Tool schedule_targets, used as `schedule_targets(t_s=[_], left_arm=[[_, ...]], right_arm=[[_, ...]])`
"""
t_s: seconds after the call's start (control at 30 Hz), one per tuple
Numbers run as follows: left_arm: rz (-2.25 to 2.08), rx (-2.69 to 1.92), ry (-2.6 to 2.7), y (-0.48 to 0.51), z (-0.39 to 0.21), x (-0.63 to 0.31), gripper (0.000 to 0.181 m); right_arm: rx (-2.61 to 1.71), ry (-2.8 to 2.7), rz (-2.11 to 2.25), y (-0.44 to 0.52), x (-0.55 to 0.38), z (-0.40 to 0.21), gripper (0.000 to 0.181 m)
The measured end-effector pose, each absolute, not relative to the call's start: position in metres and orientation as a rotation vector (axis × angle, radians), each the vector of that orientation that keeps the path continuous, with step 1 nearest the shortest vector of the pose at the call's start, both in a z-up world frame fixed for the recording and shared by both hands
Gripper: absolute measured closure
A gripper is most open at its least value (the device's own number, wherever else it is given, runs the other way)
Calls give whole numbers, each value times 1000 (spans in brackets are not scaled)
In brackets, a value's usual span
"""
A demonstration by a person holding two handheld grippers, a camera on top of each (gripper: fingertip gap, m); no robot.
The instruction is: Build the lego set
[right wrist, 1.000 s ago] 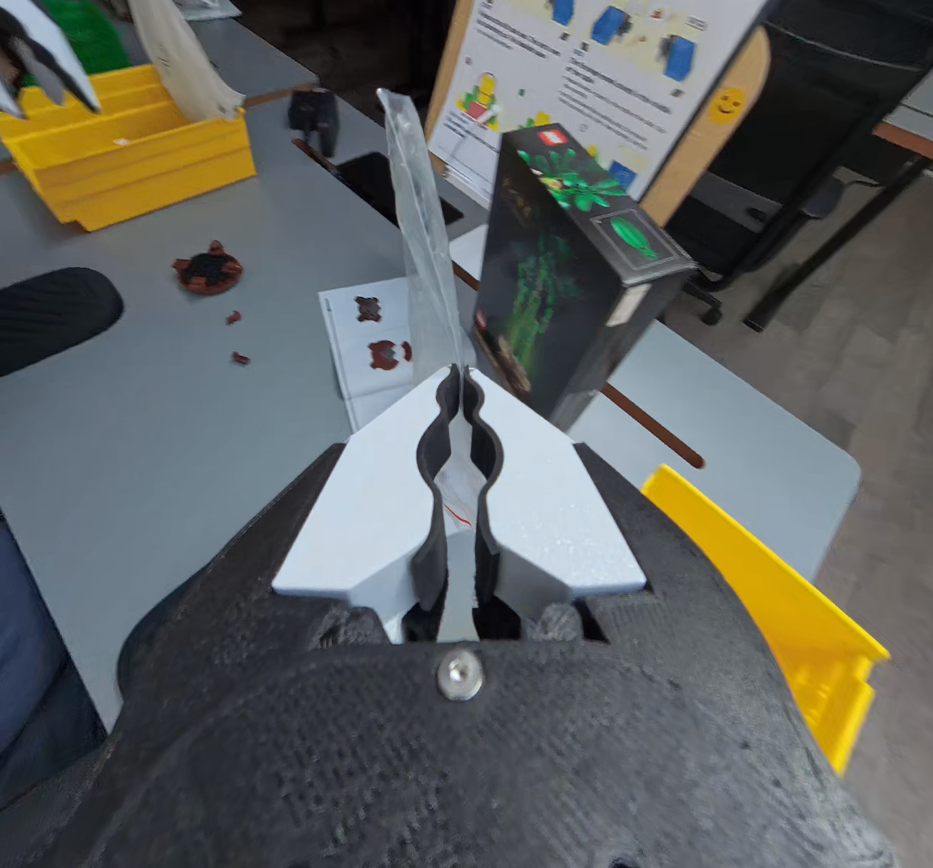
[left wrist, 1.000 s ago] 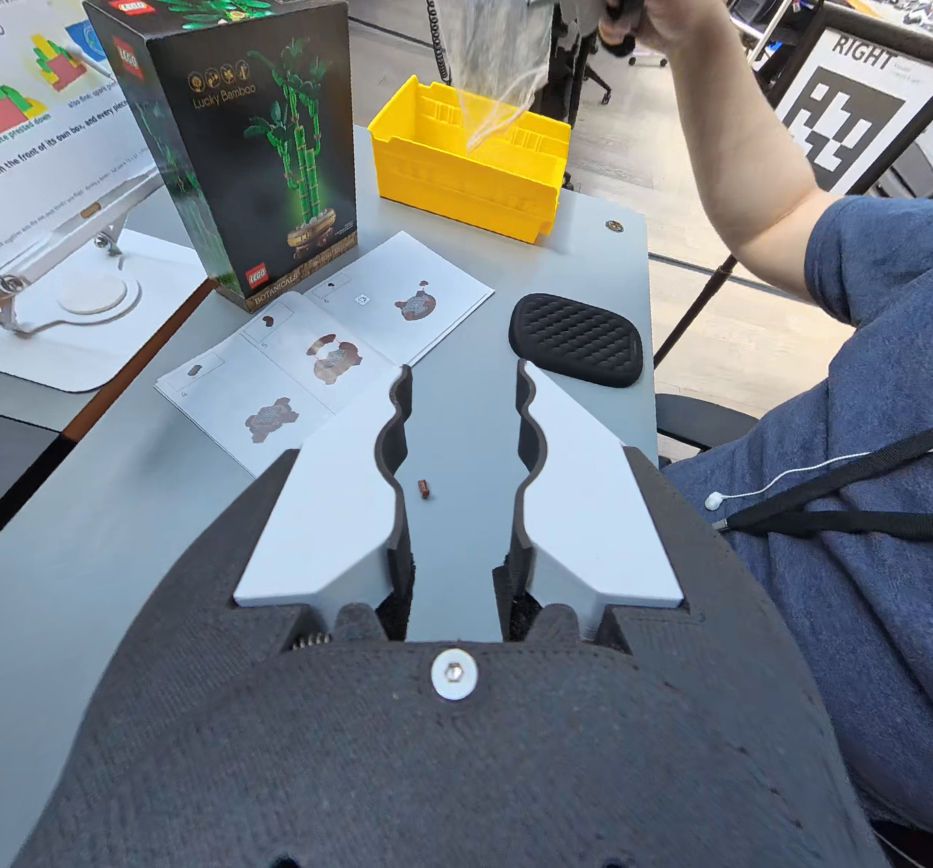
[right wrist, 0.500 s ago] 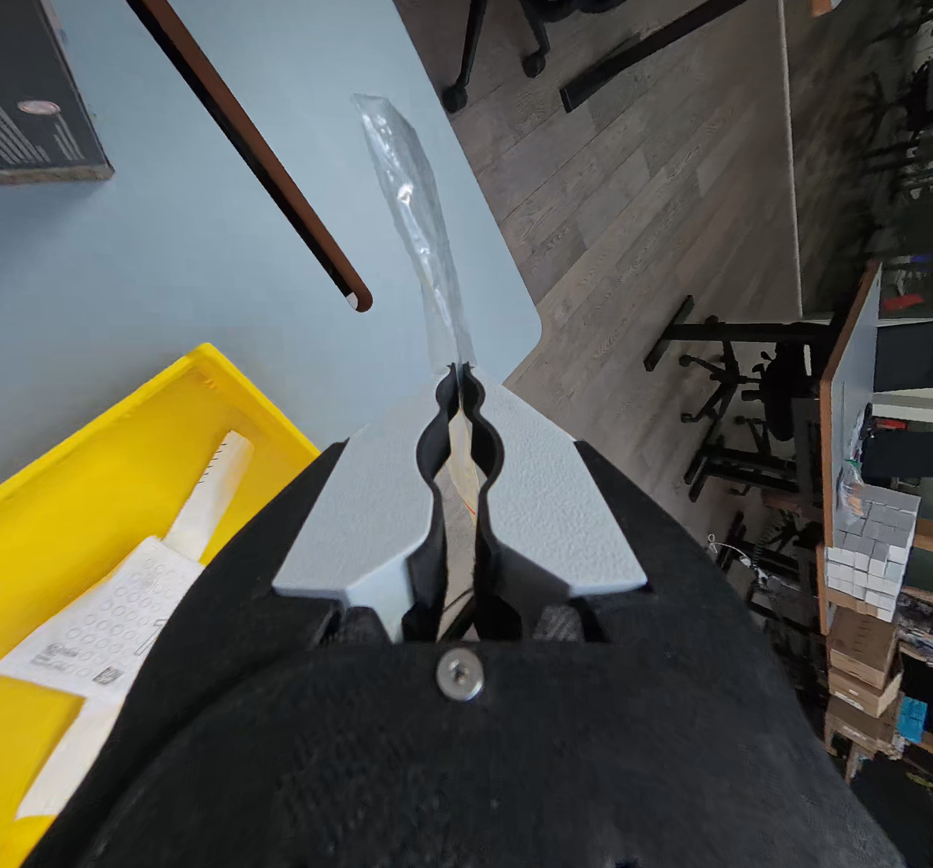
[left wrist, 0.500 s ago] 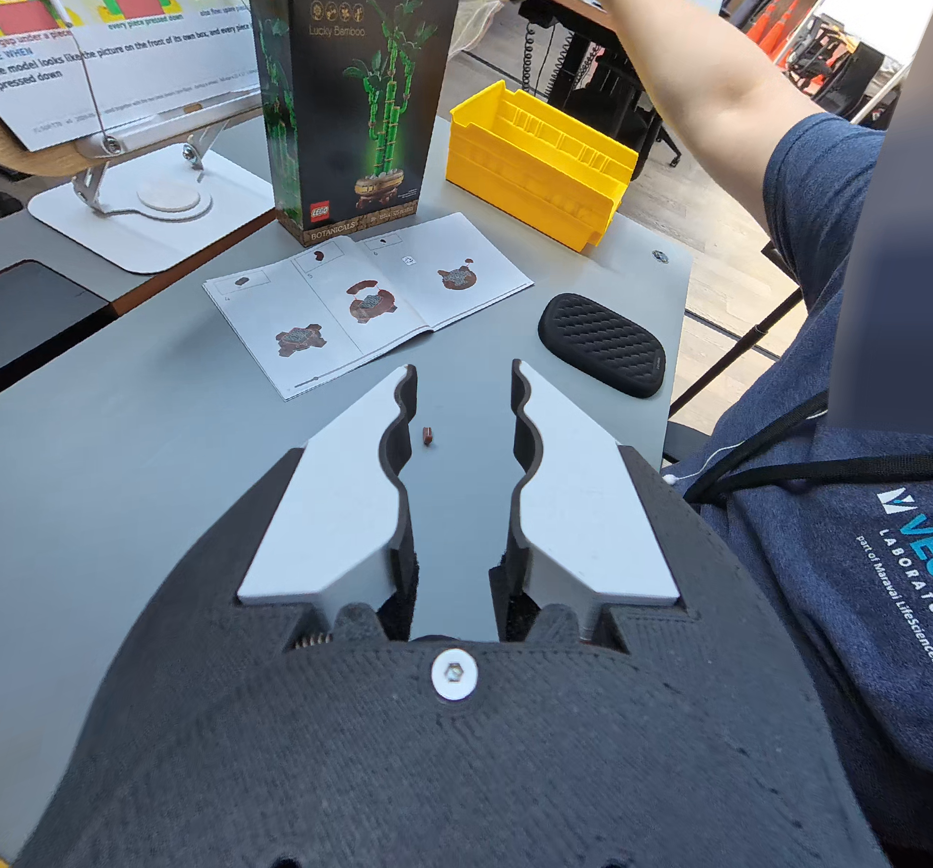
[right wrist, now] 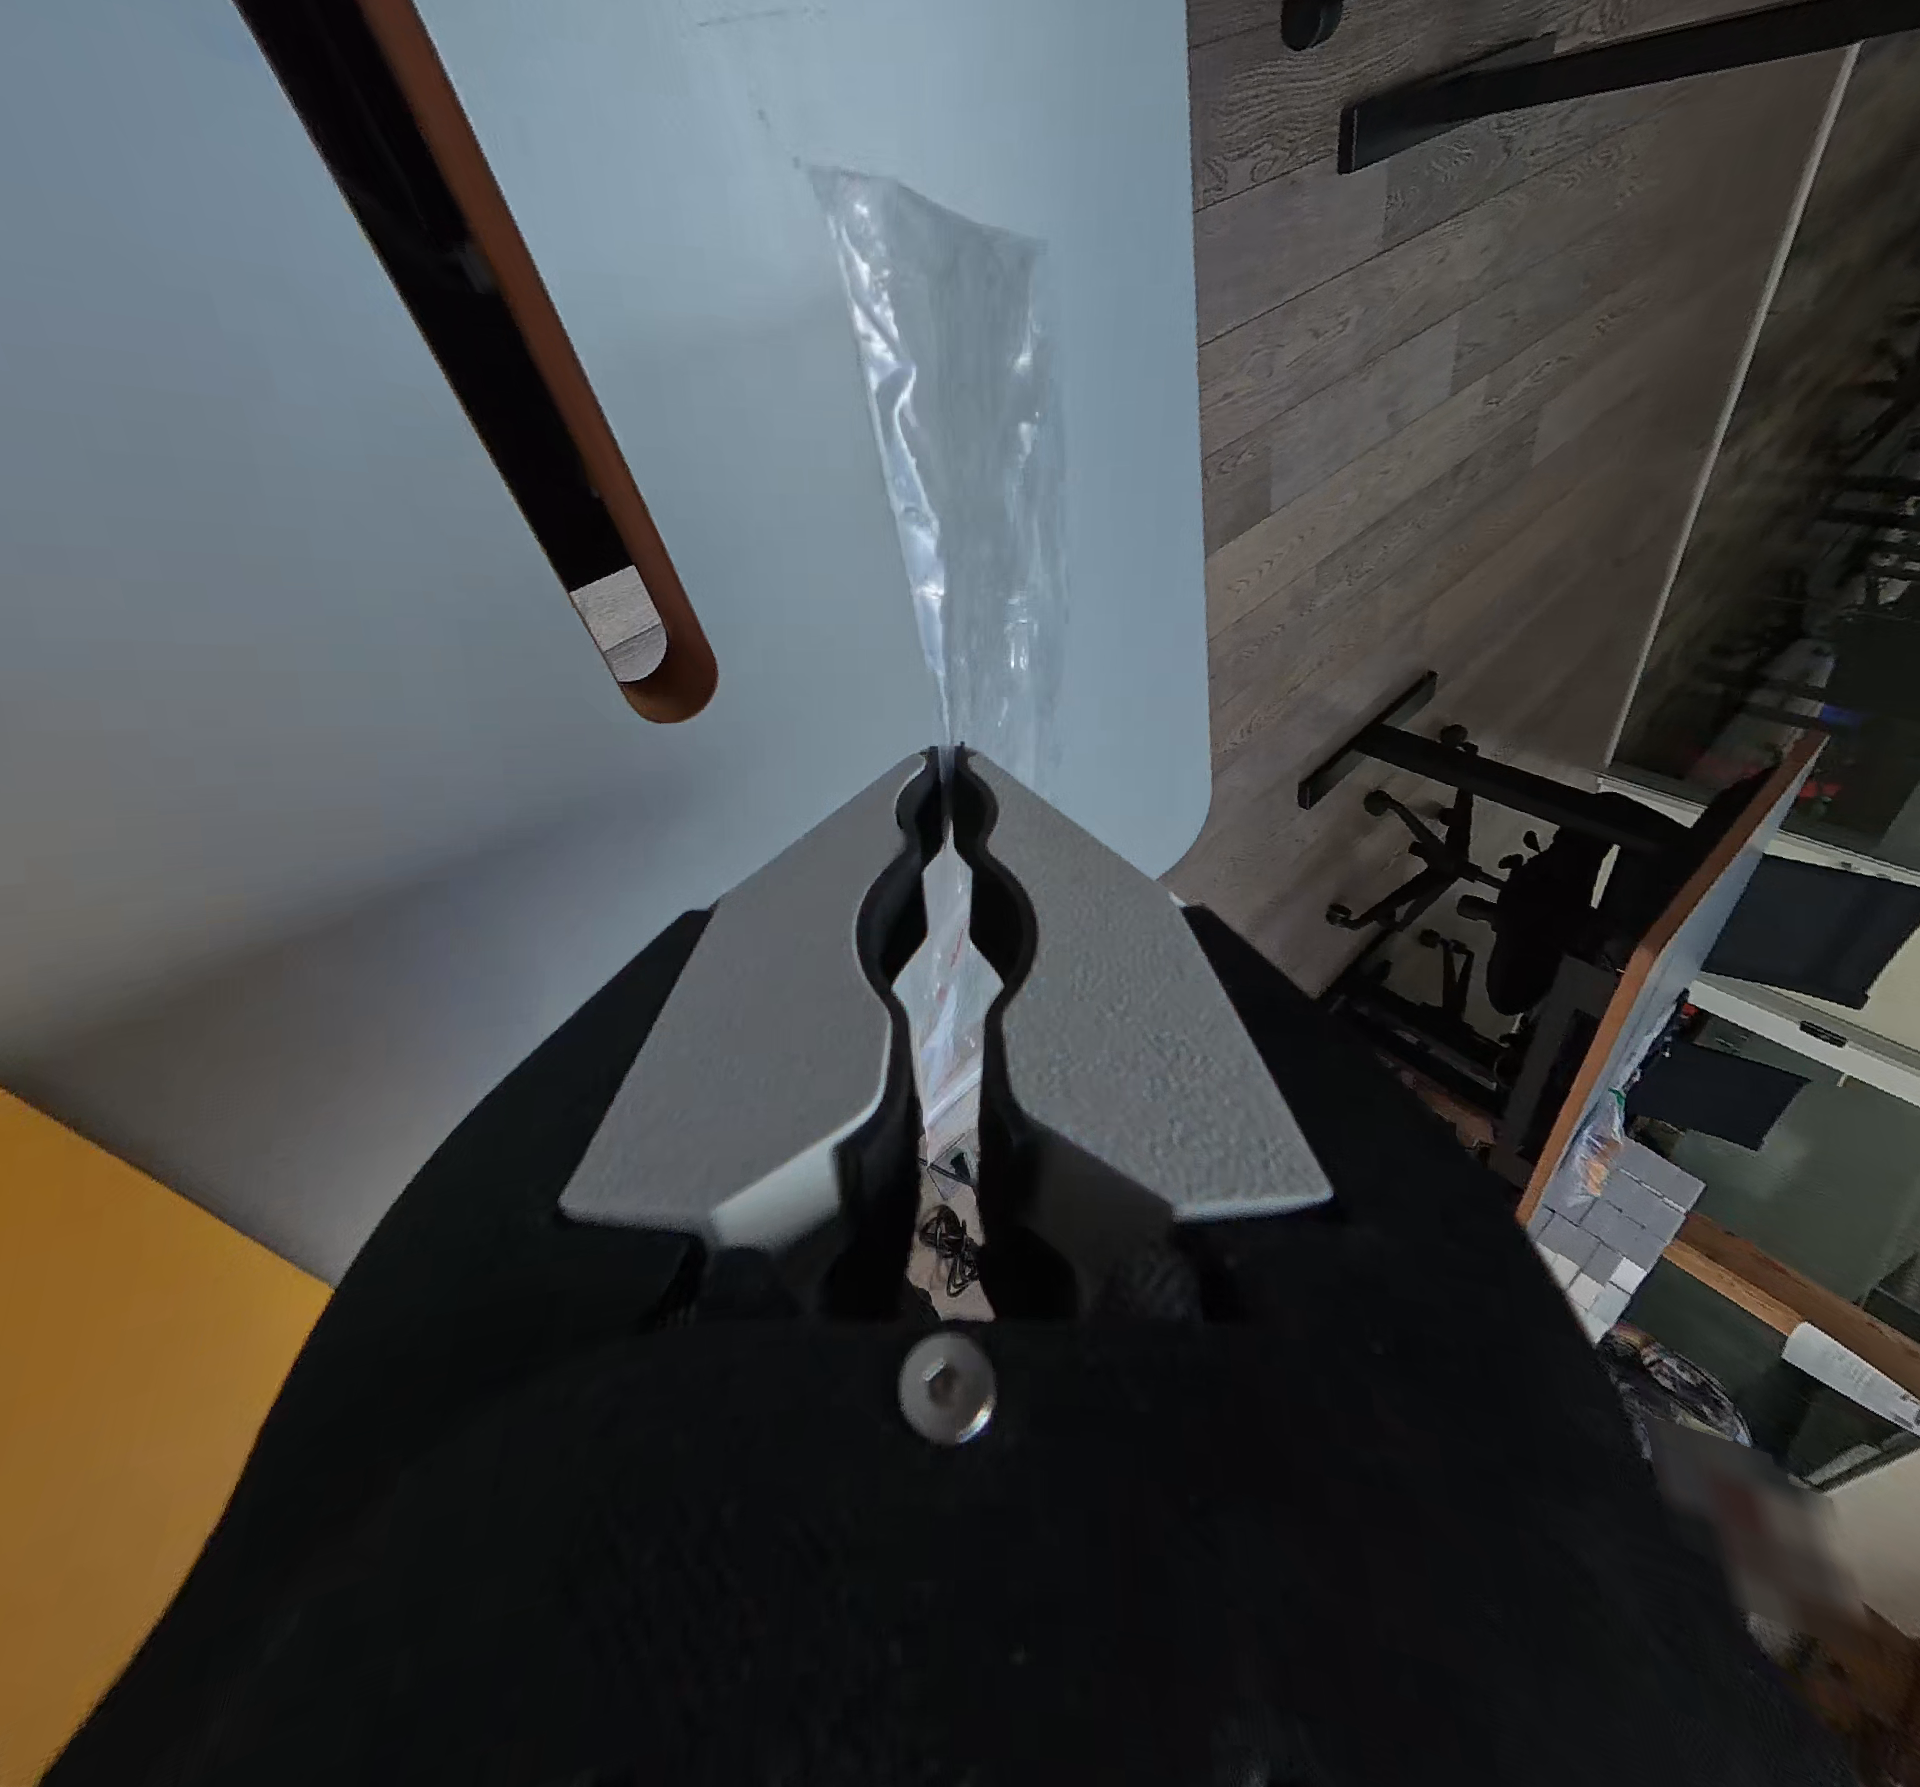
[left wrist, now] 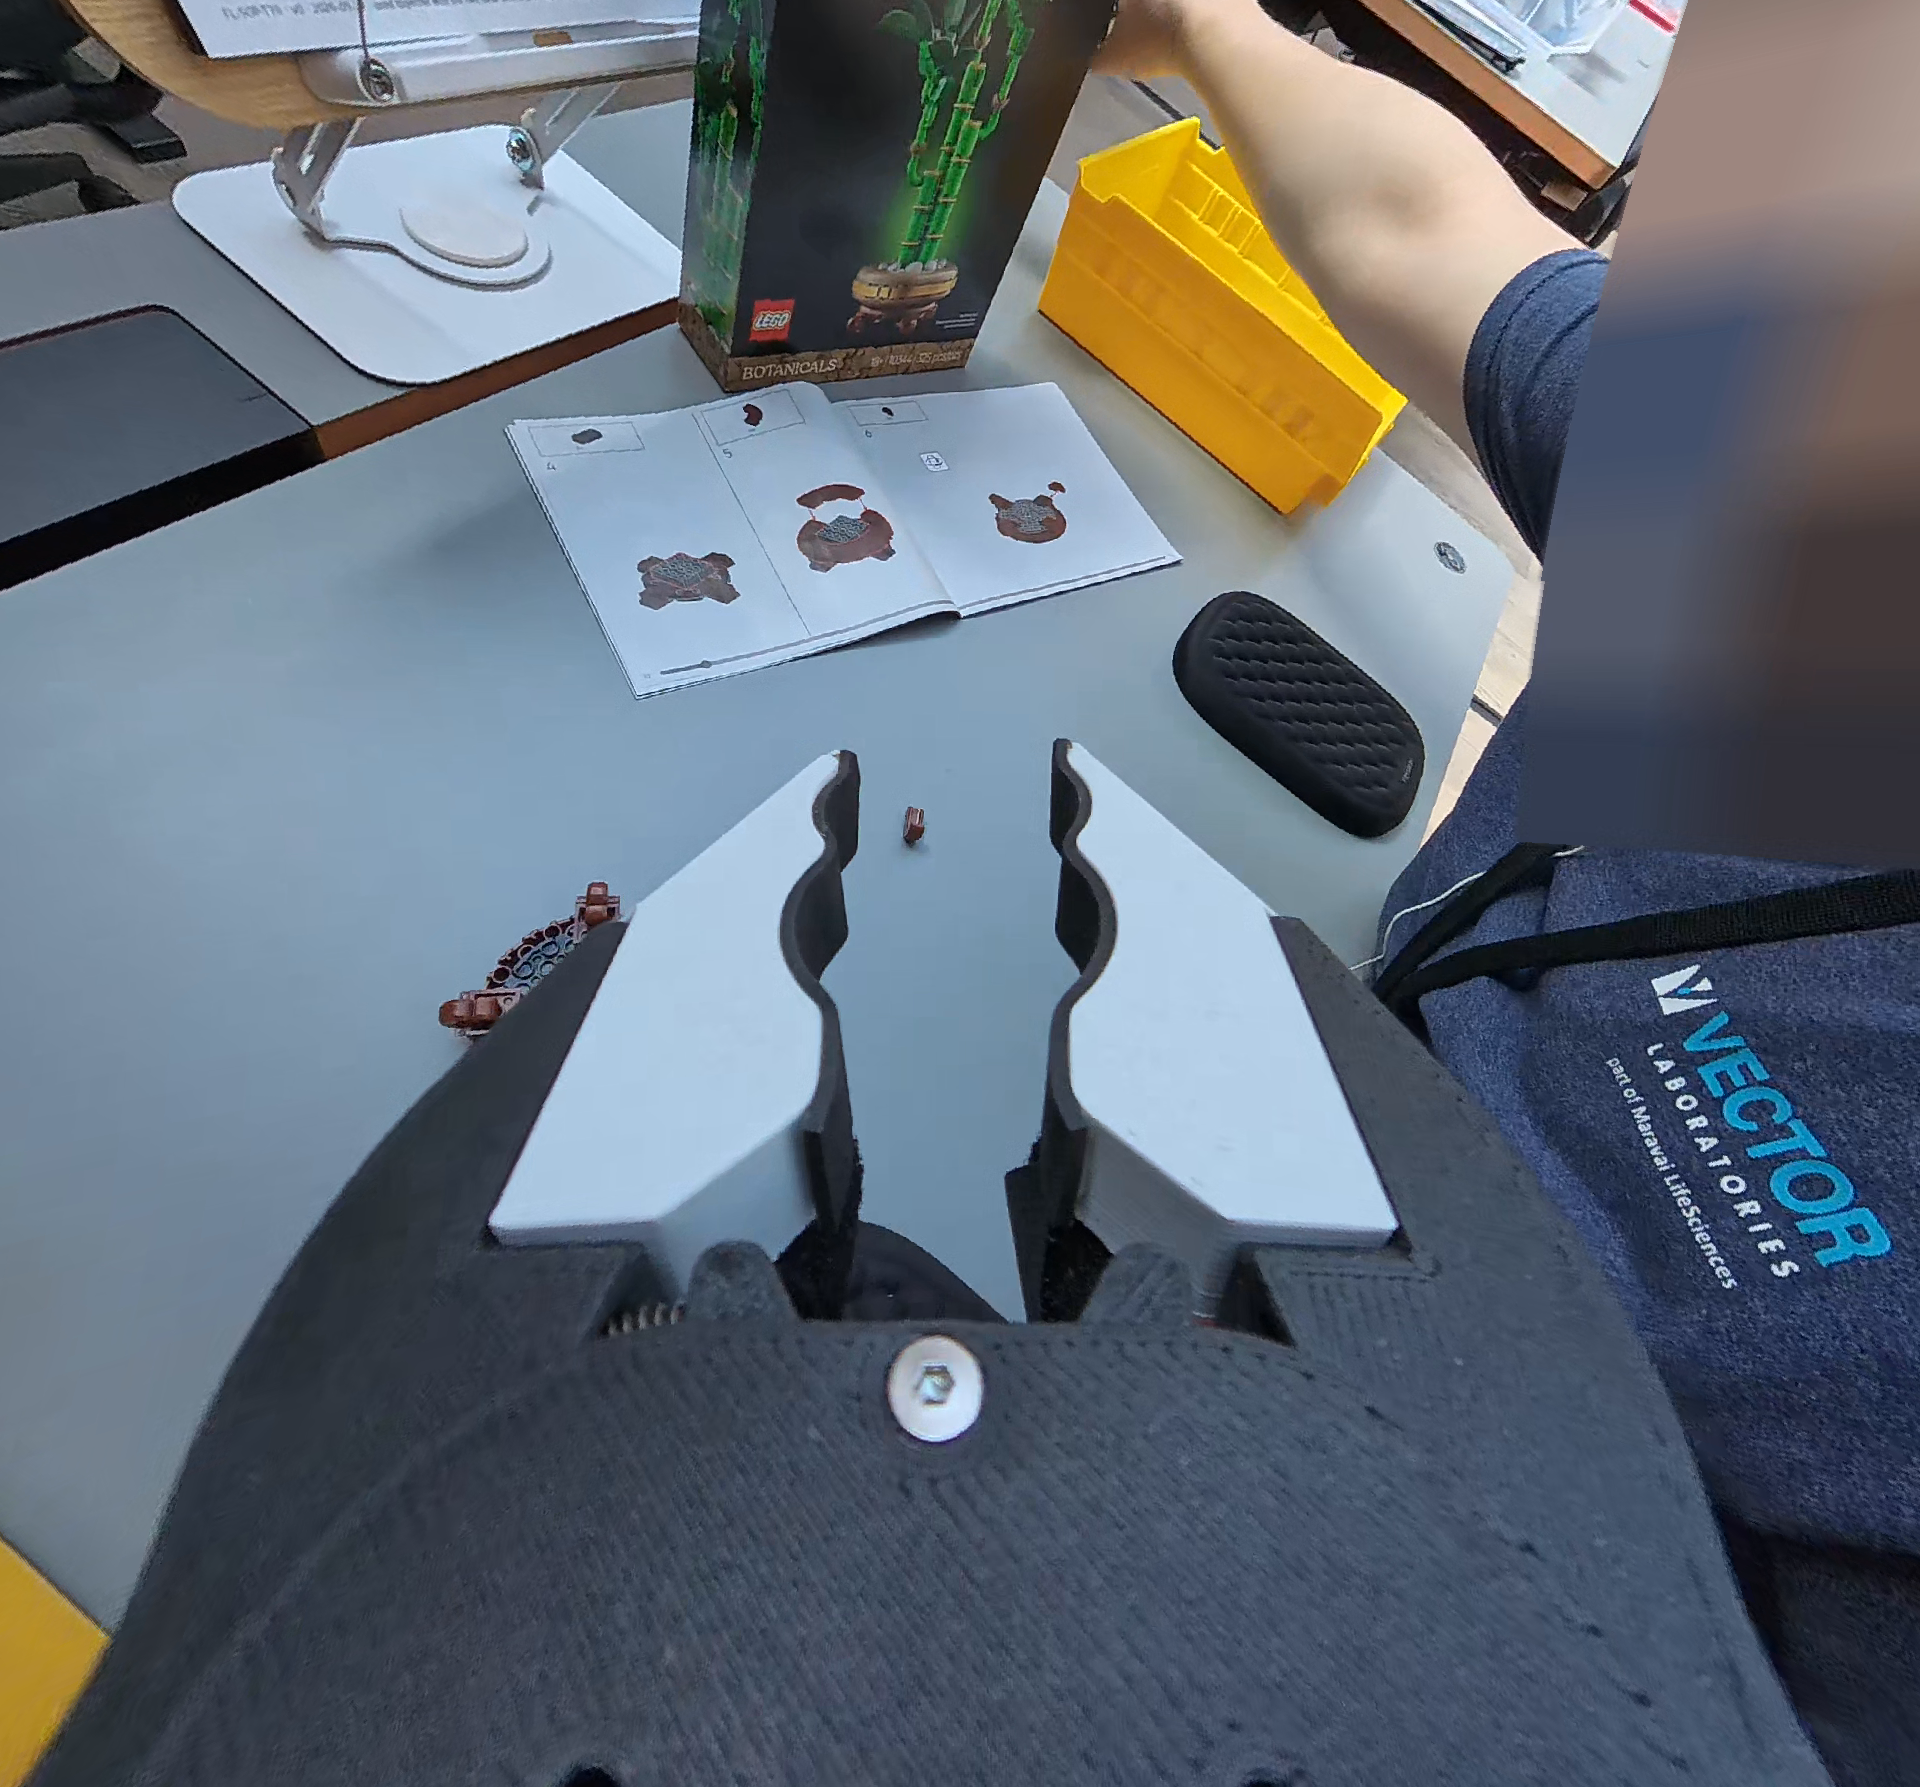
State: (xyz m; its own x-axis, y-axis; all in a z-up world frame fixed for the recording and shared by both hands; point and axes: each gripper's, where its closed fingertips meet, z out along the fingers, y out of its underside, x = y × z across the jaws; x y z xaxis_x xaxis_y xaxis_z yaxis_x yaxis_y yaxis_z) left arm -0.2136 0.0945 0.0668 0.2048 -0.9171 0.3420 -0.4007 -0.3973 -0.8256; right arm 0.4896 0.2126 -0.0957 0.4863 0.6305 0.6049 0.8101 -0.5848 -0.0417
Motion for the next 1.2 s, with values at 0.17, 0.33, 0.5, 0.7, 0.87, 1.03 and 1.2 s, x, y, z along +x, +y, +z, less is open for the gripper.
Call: schedule_targets(t_s=[0.17, 0.33, 0.5, 0.7, 0.87, 1.03, 1.2], left_arm=[[-1185, -1904, 1213, 100, 63, -208, 145], [-1220, -1901, 1214, 98, 56, -205, 139], [-1218, -1903, 1183, 97, 46, -210, 128], [-1059, -1844, 1044, 106, 53, -236, 116], [-603, -1827, 897, 130, 67, -305, 103], [-282, -1784, 713, 133, 97, -378, 79], [-155, -1746, 592, 114, 110, -406, 57]], right_arm=[[-2480, -1192, -689, 207, 487, -115, 166], [-2498, -1080, -689, 202, 489, -109, 142], [-2489, -967, -646, 184, 481, -82, 134], [-2248, -587, -747, 150, 479, 11, 127], [-1872, -235, -818, 76, 448, 121, 110], [-1772, -10, -767, -30, 356, 156, 101], [-1751, 61, -668, -90, 243, 152, 84]])
